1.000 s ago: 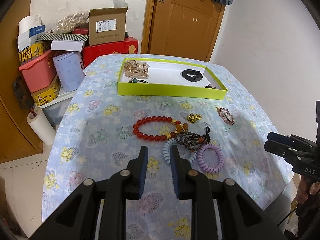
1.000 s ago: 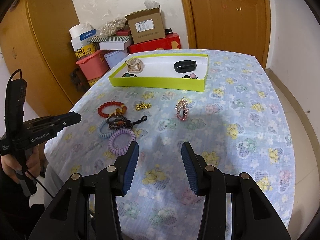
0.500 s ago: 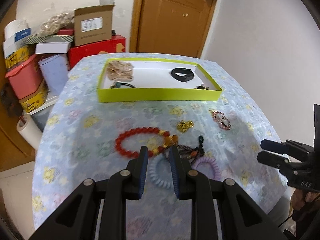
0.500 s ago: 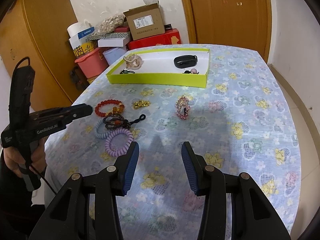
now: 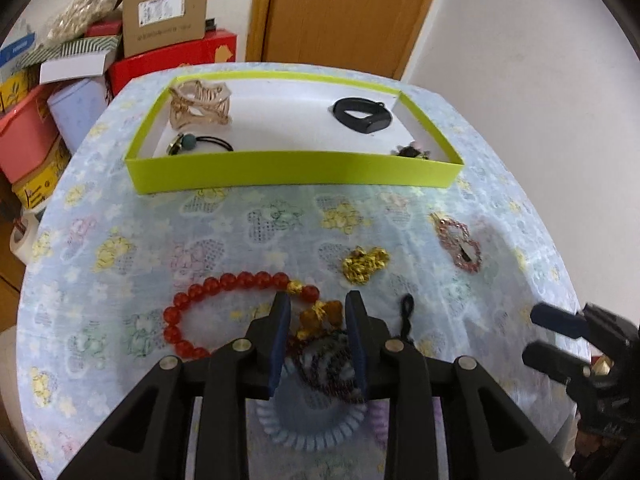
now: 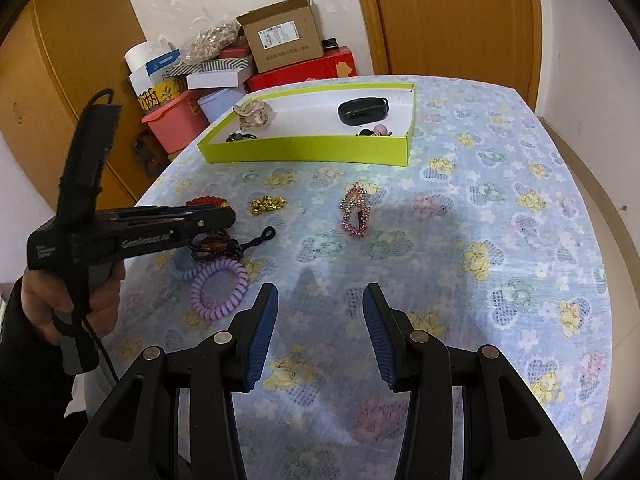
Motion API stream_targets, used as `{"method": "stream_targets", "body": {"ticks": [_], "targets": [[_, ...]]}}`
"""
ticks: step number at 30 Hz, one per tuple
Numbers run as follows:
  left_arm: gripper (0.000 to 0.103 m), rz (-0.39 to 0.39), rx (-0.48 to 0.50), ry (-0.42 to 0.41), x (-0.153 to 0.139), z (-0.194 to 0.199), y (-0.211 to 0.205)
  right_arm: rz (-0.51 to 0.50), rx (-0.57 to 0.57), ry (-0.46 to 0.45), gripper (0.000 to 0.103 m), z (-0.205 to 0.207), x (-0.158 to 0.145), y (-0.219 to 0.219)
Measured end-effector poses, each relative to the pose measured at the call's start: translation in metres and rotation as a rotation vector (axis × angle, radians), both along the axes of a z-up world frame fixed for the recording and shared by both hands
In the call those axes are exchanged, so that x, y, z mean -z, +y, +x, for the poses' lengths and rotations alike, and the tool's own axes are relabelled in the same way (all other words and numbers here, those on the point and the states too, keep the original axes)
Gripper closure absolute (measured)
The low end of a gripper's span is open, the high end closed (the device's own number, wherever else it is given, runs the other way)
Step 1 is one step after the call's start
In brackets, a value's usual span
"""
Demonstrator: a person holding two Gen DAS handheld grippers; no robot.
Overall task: Organize jewelry
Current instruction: 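Grasp the red bead bracelet with the left gripper while the right grasps the sparkly pink bracelet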
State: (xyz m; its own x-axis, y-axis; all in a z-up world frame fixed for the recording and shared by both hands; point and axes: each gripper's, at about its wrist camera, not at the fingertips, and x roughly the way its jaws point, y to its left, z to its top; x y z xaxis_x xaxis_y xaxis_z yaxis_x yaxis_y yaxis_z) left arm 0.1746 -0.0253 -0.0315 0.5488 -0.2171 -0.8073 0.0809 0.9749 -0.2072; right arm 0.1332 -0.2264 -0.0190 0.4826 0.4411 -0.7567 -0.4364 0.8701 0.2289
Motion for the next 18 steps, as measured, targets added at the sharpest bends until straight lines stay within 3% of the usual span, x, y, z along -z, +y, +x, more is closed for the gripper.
{"method": "stream_targets", "body": {"ticks": [4,11,18], "targets": [[0.071,-0.032,-0.034,0.009,0.001,0.009,0.007,0.002,-0.002,0.005,0.058,0.003,0.003,0.000],[0.072,-0.017,-0.076,-0.015,0.002,0.017,0.022,-0.003,0.003,-0.005,0.057,0.014,0.003,0.001],[0.072,0.077,-0.074,-0.042,0.002,0.015,0.019,-0.023,0.013,-0.027,0.057,0.034,0.002,0.006]]}}
